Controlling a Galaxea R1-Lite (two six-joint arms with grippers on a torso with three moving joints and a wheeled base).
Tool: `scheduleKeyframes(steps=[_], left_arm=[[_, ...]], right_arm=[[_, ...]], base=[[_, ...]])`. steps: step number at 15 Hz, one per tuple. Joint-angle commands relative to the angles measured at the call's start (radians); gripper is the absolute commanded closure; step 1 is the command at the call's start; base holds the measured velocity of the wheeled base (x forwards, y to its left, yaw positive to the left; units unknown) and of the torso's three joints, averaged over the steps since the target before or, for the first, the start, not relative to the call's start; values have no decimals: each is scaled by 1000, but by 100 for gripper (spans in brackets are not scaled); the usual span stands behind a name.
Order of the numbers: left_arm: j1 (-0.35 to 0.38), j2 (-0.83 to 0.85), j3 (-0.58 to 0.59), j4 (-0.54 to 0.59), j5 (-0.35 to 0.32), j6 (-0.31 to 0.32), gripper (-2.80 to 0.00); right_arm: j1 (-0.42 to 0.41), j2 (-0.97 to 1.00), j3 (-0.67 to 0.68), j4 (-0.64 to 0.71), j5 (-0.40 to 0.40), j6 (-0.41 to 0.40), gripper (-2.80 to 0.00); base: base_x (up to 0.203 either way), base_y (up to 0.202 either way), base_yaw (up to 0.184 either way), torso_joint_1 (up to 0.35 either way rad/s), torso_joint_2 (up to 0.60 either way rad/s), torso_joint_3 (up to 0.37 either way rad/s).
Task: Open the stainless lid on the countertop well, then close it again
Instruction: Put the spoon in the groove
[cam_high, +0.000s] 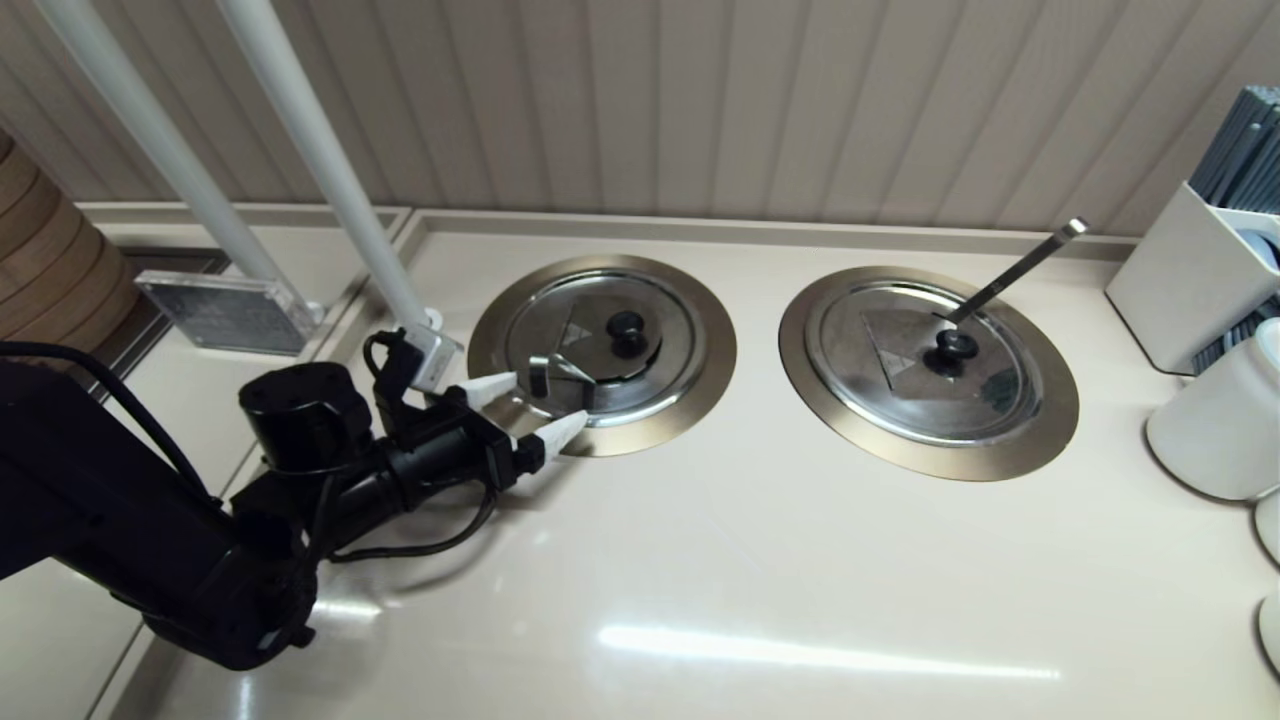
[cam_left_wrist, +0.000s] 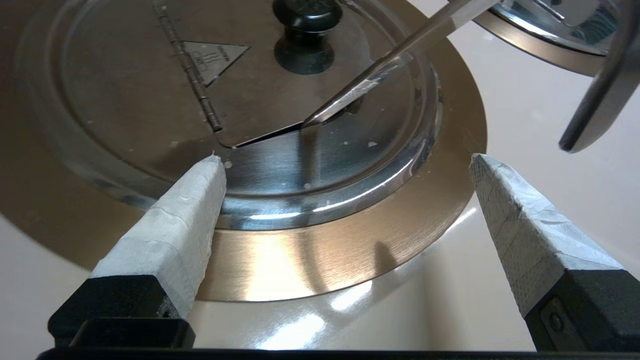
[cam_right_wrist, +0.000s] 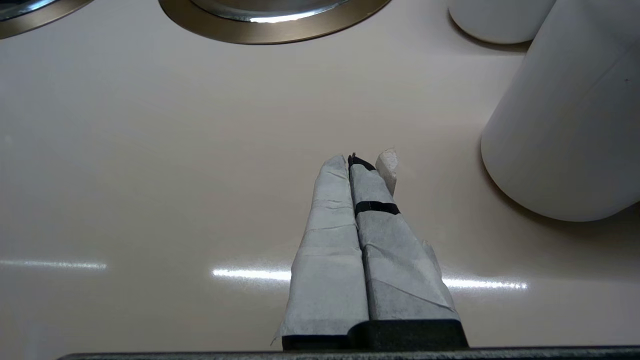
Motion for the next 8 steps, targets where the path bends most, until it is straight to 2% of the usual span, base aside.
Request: scheduleKeyframes(steps=[1, 5, 8], left_arm=[[-19, 27, -20, -8, -2, 0, -280], [-72, 73, -145, -7, 14, -4, -280], [-145, 110, -224, -6, 74, -6, -280]], right_arm=[[0, 0, 5, 0, 0, 0, 0], [0, 0, 5, 0, 0, 0, 0], [0, 0, 5, 0, 0, 0, 0]], base=[[0, 0, 0, 0, 0, 0], [0, 0, 0, 0, 0, 0], [0, 0, 0, 0, 0, 0]])
